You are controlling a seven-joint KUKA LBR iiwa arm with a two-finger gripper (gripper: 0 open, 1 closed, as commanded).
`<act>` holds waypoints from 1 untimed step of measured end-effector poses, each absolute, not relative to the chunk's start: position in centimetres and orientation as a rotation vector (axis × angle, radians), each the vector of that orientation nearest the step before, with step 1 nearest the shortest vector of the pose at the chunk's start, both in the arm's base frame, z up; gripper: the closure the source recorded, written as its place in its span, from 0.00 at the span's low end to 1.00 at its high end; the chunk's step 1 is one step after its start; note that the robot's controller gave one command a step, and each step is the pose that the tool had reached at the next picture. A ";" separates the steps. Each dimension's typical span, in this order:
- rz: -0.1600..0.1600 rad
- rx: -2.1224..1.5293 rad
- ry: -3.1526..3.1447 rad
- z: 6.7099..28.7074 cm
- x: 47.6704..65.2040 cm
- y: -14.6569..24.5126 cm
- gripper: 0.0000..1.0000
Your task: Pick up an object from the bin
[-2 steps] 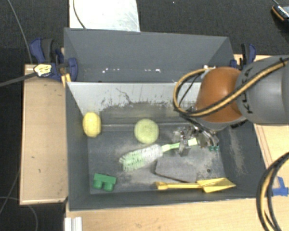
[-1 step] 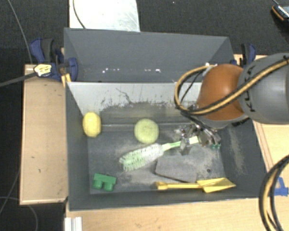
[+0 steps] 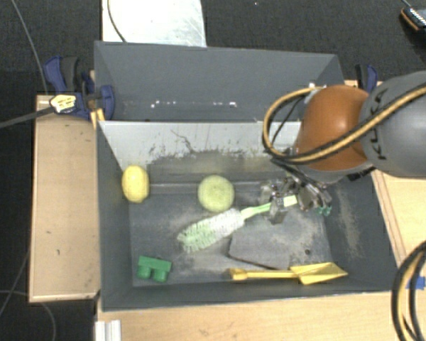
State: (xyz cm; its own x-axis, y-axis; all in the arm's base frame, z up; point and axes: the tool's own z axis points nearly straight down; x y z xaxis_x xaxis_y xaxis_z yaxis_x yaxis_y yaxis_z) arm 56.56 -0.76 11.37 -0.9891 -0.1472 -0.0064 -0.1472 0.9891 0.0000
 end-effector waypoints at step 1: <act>0.000 -0.232 3.124 13.4 56.6 -0.8 1.00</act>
Offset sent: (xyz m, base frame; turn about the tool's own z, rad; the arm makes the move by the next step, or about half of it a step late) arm 0.0005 0.0000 0.0625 -0.0003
